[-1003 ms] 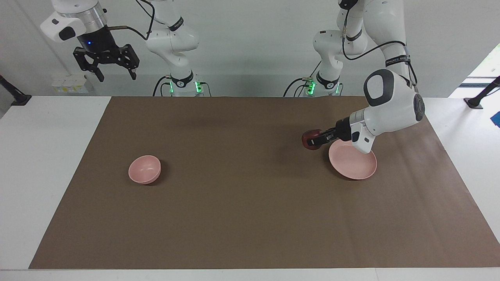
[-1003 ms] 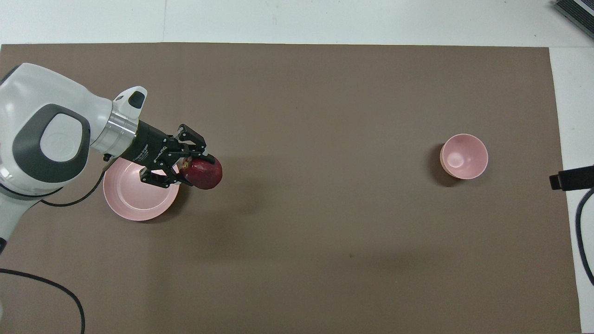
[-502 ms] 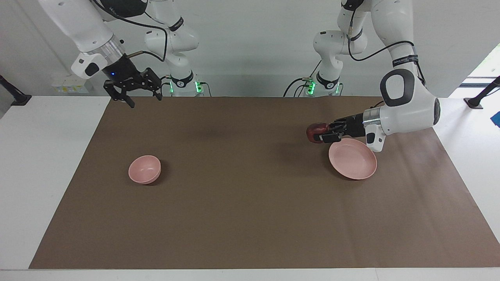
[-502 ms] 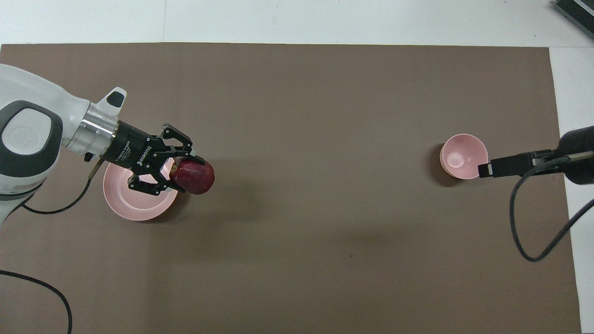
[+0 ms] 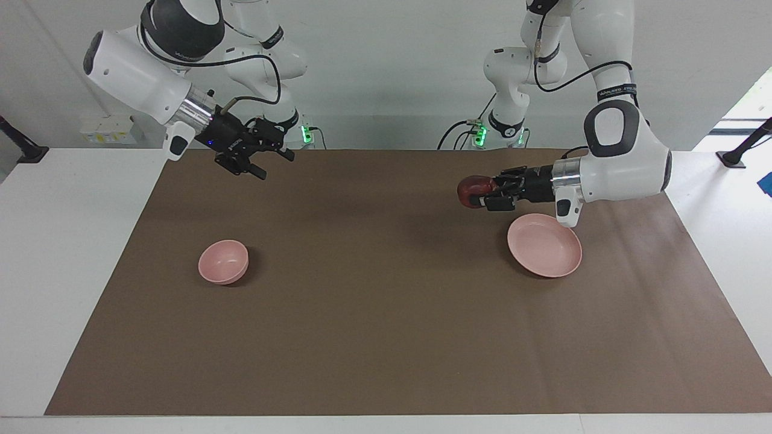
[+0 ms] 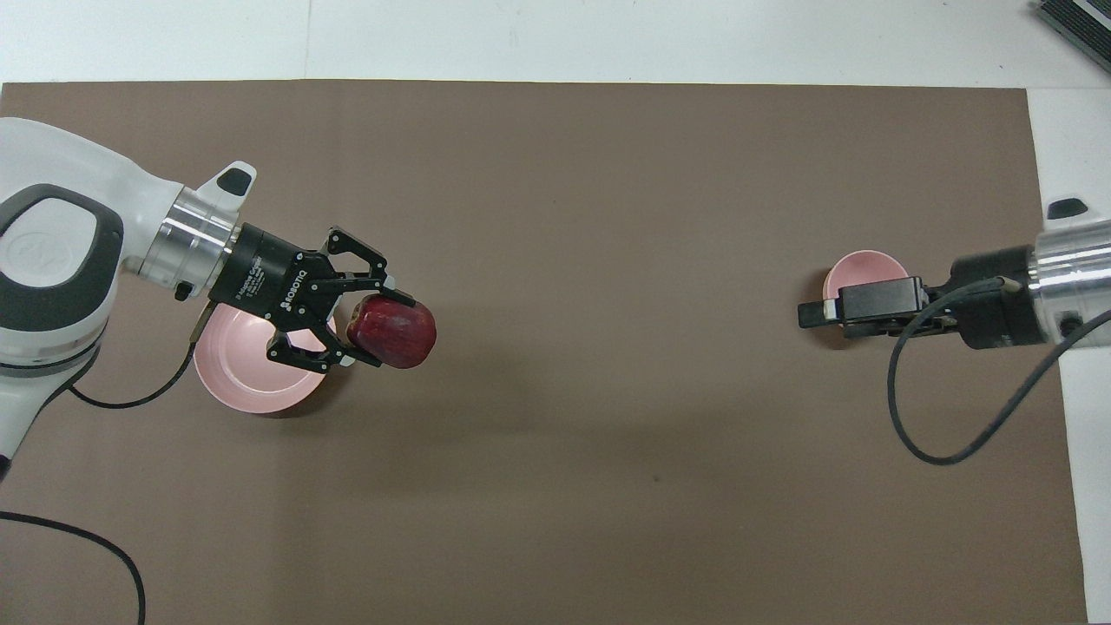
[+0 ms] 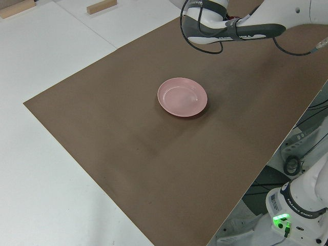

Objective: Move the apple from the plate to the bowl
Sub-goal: 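Carry the apple toward the right gripper and let the right gripper grasp it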

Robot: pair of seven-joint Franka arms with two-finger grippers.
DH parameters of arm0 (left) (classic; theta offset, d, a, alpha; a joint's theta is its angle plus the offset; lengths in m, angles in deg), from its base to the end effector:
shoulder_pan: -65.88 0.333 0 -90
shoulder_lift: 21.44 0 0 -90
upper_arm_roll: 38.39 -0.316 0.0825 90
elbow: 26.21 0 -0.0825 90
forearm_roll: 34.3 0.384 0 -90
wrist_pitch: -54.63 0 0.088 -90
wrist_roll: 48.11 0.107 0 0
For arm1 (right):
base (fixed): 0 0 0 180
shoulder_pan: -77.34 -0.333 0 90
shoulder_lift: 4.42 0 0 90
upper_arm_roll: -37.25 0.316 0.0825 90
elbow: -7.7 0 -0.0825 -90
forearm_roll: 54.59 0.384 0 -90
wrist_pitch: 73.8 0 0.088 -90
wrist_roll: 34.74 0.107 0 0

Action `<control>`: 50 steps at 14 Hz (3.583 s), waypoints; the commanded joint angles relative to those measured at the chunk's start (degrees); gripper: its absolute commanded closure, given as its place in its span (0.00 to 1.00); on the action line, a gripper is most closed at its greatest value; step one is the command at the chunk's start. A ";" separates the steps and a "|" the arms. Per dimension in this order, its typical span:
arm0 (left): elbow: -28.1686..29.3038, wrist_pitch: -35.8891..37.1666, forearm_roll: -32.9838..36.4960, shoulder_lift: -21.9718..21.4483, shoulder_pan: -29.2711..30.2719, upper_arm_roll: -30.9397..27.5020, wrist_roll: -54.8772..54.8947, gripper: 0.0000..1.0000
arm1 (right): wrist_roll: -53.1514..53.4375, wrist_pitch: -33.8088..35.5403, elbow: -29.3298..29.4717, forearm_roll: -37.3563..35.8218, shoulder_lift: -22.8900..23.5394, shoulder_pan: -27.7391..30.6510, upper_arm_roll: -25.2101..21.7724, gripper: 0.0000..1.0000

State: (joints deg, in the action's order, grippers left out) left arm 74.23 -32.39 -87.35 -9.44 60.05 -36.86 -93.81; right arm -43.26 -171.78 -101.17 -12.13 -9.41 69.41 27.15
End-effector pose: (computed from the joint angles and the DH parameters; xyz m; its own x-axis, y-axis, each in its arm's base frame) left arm 0.5673 -0.1620 0.4618 0.4652 0.3401 -0.8172 0.8009 -0.5550 0.2249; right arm 0.5319 0.0402 0.5516 0.9990 -0.0199 -0.0406 -0.0423 -0.7321 -0.6798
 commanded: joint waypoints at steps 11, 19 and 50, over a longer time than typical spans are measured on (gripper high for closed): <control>0.29 3.08 -15.32 -2.42 -0.50 6.28 -5.70 1.00 | 1.56 -3.26 -13.30 21.78 -8.72 -5.23 0.25 0.00; 4.15 -9.65 -27.88 -4.53 -2.24 15.79 -13.62 1.00 | 8.42 -7.94 -13.30 25.20 -9.07 -11.14 0.60 0.00; 8.03 -16.96 -32.16 -5.94 -8.50 15.61 -13.54 0.00 | 15.99 -7.93 -14.09 19.25 -9.43 -12.37 0.96 1.00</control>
State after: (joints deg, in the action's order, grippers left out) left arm 82.07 -48.17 -123.91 -13.97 51.78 -20.49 -107.50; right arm -29.26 -179.31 -114.44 9.34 -17.62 56.81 27.90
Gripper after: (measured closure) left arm 0.110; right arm 0.137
